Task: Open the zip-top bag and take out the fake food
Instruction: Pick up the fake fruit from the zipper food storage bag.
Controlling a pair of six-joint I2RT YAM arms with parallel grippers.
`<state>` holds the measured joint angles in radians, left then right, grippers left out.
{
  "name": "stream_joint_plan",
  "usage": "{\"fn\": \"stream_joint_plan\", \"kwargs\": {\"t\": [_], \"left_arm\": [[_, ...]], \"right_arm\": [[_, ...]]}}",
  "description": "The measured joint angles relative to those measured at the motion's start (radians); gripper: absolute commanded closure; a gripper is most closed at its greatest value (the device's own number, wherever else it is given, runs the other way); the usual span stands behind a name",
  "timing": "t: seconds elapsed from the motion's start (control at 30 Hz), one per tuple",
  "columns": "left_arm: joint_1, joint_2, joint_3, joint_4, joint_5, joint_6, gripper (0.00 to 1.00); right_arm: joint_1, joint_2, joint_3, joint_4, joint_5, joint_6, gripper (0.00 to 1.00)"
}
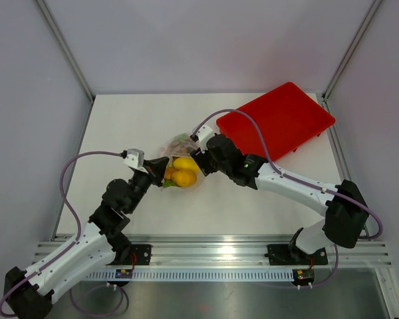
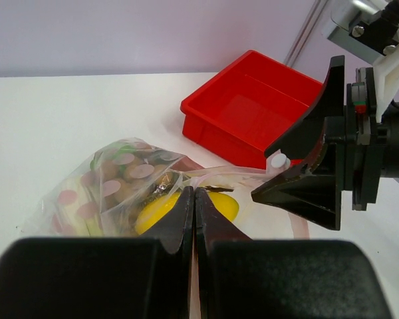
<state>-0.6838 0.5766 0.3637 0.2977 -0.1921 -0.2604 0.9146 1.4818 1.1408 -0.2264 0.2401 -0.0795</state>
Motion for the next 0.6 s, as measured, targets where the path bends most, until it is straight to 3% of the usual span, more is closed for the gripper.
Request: {"fn": "stream_joint_plan", "kwargs": {"t": [0.37, 0.6], "left_arm": [[0.0, -0.023, 0.0, -0.016, 0.006, 0.029, 1.0], [-0.004, 0.002, 0.0, -0.008, -0.011, 0.031, 1.0]], "right_arm": [[-0.062, 0.132, 0.019, 0.171, -0.071, 0.009, 0.43], [-0.083, 0.287, 0.139, 0.251, -0.231, 0.019, 0.35]]}}
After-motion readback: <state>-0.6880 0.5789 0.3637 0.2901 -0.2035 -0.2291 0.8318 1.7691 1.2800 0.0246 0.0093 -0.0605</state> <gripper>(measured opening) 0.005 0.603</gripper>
